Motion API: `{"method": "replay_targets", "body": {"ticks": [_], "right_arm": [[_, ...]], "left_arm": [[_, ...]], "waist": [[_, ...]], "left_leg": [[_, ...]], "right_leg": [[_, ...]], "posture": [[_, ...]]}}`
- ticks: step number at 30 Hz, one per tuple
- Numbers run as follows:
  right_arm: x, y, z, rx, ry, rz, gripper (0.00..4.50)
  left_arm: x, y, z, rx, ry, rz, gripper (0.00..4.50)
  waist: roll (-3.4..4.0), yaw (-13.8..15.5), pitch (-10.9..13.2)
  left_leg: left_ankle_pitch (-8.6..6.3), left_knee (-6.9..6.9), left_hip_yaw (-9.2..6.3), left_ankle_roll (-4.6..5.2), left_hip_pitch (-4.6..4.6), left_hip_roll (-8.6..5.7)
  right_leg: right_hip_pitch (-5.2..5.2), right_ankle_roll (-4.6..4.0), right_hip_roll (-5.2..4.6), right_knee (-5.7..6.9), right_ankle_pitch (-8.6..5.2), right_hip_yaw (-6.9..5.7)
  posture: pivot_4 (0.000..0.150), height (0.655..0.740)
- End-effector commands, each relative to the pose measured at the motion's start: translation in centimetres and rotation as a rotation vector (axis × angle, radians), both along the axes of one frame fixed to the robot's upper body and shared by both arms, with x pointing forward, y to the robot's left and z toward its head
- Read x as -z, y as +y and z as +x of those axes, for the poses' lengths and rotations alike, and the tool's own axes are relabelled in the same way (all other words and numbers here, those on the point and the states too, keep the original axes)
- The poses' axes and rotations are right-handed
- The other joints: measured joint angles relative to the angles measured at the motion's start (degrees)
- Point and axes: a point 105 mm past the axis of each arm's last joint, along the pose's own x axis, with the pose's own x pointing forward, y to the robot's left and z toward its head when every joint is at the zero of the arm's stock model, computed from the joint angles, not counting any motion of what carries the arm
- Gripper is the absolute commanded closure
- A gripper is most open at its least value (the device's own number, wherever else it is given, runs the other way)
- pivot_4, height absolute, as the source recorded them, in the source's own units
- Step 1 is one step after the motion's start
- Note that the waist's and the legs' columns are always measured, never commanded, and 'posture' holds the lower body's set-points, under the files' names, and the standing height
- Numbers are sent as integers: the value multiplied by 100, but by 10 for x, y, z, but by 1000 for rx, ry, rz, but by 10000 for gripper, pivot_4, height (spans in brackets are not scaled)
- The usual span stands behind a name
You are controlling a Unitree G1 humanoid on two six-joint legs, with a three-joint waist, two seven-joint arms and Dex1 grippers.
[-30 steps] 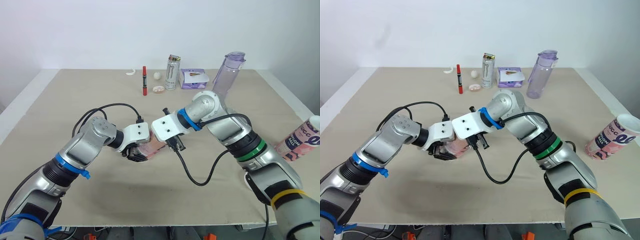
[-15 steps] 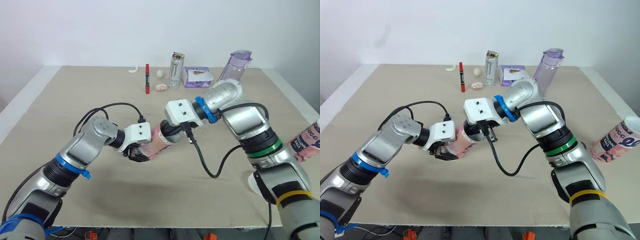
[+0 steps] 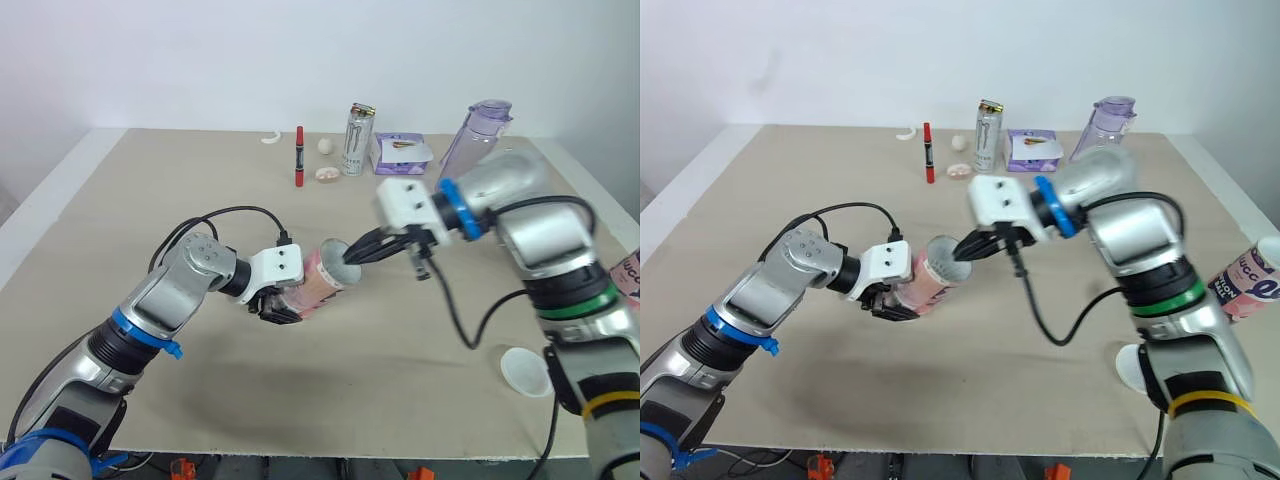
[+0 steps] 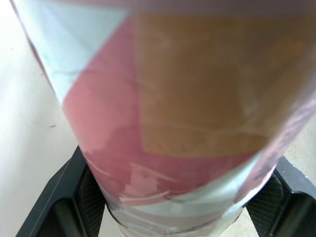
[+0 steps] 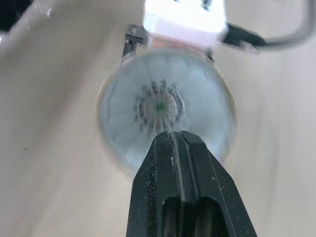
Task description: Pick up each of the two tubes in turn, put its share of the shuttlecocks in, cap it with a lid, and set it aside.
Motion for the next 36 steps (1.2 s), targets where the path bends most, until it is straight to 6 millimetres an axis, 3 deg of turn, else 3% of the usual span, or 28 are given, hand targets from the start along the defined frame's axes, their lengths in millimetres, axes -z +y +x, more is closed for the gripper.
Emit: {"method": "replay_targets", "body": {"ticks": [1, 6, 16, 30, 36], "right_arm": [[-22, -25, -8, 76, -3, 102, 43638], [-23, -44, -17, 178, 31, 197, 43638], [5, -62, -37, 301, 110, 230, 43638], [28, -88, -52, 404, 177, 183, 43638], [41, -111, -59, 480, 224, 126, 43638]], "left_arm": [[8, 4, 5, -38, -7, -35, 10356], [2, -5, 5, -9, -49, -165, 10356], [-21, -38, -8, 56, -107, -560, 10356], [18, -54, -35, 91, 17, -598, 10356], [32, -56, -39, 107, 26, -566, 10356]], "waist": [[0, 5, 1], [0, 31, 3], [-12, 34, 25], [-13, 28, 26], [-12, 30, 26]], "left_leg": [[0, -3, 1, 0, -1, -1], [-1, -3, 1, -1, -2, -2], [-4, -5, -2, -3, -57, -7], [-8, 6, -6, -2, -56, -10], [-8, 6, -6, -2, -54, -11]], "right_leg": [[0, 1, -2, -2, -2, 0], [-1, 1, -3, -3, -1, -1], [-40, 38, -6, -15, 12, -2], [-37, 35, -4, -14, -3, -2], [-34, 33, -4, -14, -5, -1]], "posture": [[1500, 7400], [1500, 7400], [1500, 7400], [1500, 7400], [1500, 7400]]}}
